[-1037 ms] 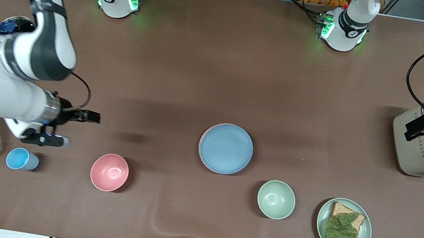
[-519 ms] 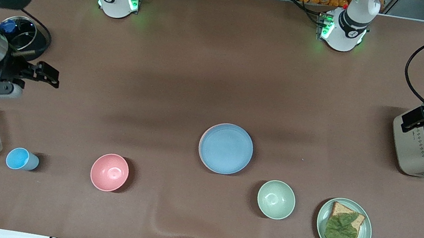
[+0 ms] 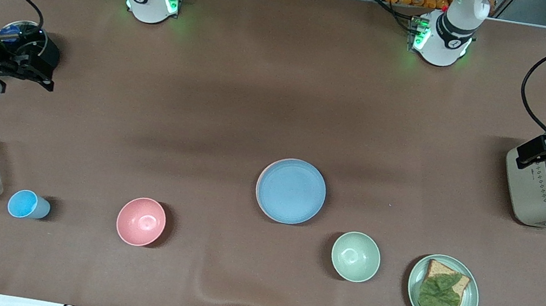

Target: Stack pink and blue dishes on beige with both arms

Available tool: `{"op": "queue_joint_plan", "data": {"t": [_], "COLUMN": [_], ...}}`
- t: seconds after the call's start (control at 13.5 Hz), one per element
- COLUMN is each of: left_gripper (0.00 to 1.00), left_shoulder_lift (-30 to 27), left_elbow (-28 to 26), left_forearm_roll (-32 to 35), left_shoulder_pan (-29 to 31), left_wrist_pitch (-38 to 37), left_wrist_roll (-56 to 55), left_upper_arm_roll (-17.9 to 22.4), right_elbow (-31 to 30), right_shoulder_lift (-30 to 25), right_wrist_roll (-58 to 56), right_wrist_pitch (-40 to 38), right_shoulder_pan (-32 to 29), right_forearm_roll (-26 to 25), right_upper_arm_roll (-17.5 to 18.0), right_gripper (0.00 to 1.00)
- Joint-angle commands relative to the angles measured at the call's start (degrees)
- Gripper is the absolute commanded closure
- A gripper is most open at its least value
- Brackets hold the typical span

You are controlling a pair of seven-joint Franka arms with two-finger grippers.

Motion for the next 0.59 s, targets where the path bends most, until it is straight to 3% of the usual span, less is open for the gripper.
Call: {"op": "queue_joint_plan", "data": {"t": [0.0, 0.52], "left_gripper": [0.00, 0.00], "left_shoulder_lift": [-0.77, -1.56], "left_elbow": [0.27, 0.54], "left_forearm_roll": [-0.81, -0.90], "left_shoulder_pan": [0.09, 0.00], "left_wrist_pitch": [-1.86, -2.66], "left_wrist_roll": [1.37, 1.28], "left_upper_arm_roll": [-0.10, -0.19], "right_elbow": [-0.14, -0.32], "right_shoulder_lift": [-3.19, -3.73], "right_wrist_roll": [0.48, 2.95], "right_wrist_pitch": [-1.47, -2.35], "right_shoulder_pan": [-0.92, -0.84], "right_forearm_roll": [-0.52, -0.43], "right_upper_arm_roll": [1.03, 1.12], "right_gripper": [0.00, 0.00]}}
